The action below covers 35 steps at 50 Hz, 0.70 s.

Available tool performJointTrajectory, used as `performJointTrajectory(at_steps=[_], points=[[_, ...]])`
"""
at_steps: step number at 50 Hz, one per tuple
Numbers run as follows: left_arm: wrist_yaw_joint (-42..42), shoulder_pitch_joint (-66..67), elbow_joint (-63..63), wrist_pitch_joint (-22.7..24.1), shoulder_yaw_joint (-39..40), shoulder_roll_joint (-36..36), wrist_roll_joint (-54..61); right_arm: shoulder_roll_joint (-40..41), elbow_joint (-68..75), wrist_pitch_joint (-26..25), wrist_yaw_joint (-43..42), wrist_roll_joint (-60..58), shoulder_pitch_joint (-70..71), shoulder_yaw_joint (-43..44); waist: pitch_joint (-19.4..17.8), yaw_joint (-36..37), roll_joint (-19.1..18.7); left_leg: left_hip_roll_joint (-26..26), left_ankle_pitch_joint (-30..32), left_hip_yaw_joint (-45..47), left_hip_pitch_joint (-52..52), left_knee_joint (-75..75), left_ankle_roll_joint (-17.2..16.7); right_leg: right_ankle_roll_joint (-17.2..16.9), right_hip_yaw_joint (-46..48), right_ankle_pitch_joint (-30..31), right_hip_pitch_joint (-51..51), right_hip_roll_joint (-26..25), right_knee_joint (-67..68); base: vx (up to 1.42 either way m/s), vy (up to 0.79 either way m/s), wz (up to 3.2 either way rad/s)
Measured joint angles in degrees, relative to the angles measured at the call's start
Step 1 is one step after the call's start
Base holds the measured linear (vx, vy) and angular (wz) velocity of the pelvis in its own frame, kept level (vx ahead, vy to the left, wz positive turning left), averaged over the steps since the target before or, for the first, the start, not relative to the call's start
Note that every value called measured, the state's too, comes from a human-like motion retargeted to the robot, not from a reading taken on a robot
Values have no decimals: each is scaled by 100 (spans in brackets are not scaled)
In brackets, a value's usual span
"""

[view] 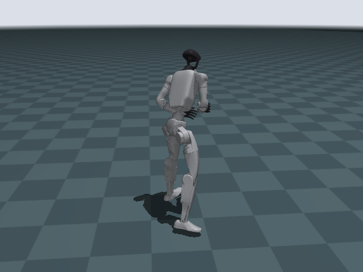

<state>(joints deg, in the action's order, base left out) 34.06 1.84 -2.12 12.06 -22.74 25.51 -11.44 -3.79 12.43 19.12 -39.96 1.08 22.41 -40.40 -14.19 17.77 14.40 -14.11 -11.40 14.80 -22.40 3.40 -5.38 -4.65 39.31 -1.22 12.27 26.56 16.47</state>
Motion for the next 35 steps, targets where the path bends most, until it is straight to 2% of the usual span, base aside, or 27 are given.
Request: performJointTrajectory(at_steps=[4,8,13,16,18,20,22,23,25,26,27,28,30,32,35], points=[[-120,33,-278,-107,-138,831,-538,100,347,-432,-86,-900,186,-103,-52,-136,-208,107,-16,88,44,-50,-3,-163,-558,160,-49,9,-359,-6,3,-4],[-305,-1,-573,-191,-118,1664,-916,-46,452,-930,-29,-1810,397,-151,-161,-322,-420,148,-26,243,102,-154,-45,-269,-927,-3,-60,-38,-632,-10,-3,-14],[-400,199,-823,203,-24,2393,-820,-285,444,-1345,-39,-2846,584,-341,-384,-516,-714,53,64,575,254,-316,-138,-506,-1093,127,78,-50,-697,-14,-10,-47],[-188,397,-928,426,95,2633,-643,-463,428,-1728,-219,-3449,583,-403,-580,-674,-1008,-48,223,656,304,-340,-107,-876,-2190,162,266,-168,-708,-15,-19,-40],[-130,512,-1011,513,198,2741,-584,-622,384,-1882,-129,-3766,530,-414,-750,-760,-1278,-182,319,679,289,-231,-128,-923,-2899,-80,364,-215,-691,-15,-23,-39],[-420,662,-1095,746,380,2783,-658,-935,125,-1481,799,-3879,372,-301,-980,-818,-1614,-391,342,703,252,17,-236,-786,-2927,-511,397,-80,-623,-16,-27,-54],[-810,782,-1100,990,533,2746,-615,-1318,-240,-932,1943,-3644,227,-85,-1276,-833,-1889,-595,319,814,226,370,-375,-801,-2288,-707,389,284,-688,-15,-33,-74],[-931,859,-1087,1031,598,2716,-621,-1487,-386,-789,2228,-3593,156,36,-1379,-862,-2017,-668,295,860,179,561,-382,-709,-1855,-807,412,515,-714,-13,-35,-82],[-986,1087,-1051,1145,713,2608,-434,-1797,-686,-624,2134,-3360,-23,362,-1493,-902,-2230,-851,294,987,32,970,-459,-844,-991,-783,535,892,-757,-12,-41,-97],[-1009,1268,-1024,1187,799,2505,-236,-1842,-856,-453,2004,-2602,-183,569,-1509,-915,-2345,-1000,301,1047,-61,1185,-481,-835,-623,-773,647,999,-639,-9,-46,-121],[-1017,1465,-1008,1172,889,2371,80,-1779,-1108,-283,1963,-1241,-380,781,-1522,-922,-2448,-1159,320,1116,-141,1381,-486,-761,-310,-761,787,1095,-466,-5,-48,-142],[-994,1697,-1013,1043,989,2178,628,-1502,-1524,-114,2099,1325,-652,999,-1529,-919,-2531,-1338,362,1204,-197,1537,-455,-557,-104,-745,983,1168,-183,-1,-51,-154],[-1064,2164,-939,777,1162,1669,2188,-1043,-2512,175,2202,5613,-1117,1397,-1524,-936,-2562,-1623,540,1458,-129,1648,-318,-232,19,-667,1437,1328,494,6,-58,-156],[-1186,2586,-508,722,1379,1165,3201,-1558,-3242,481,2276,6543,-1232,1800,-1487,-1041,-2475,-1861,712,1731,227,1482,-219,-301,-104,-631,1771,1348,1140,17,-70,-131],[-1655,3002,645,509,1720,386,4165,-3123,-3936,656,2573,6653,-1421,2751,-1197,-1279,-2256,-2121,598,2136,975,821,-130,-716,-300,-905,2116,1133,1994,31,-79,-106]])
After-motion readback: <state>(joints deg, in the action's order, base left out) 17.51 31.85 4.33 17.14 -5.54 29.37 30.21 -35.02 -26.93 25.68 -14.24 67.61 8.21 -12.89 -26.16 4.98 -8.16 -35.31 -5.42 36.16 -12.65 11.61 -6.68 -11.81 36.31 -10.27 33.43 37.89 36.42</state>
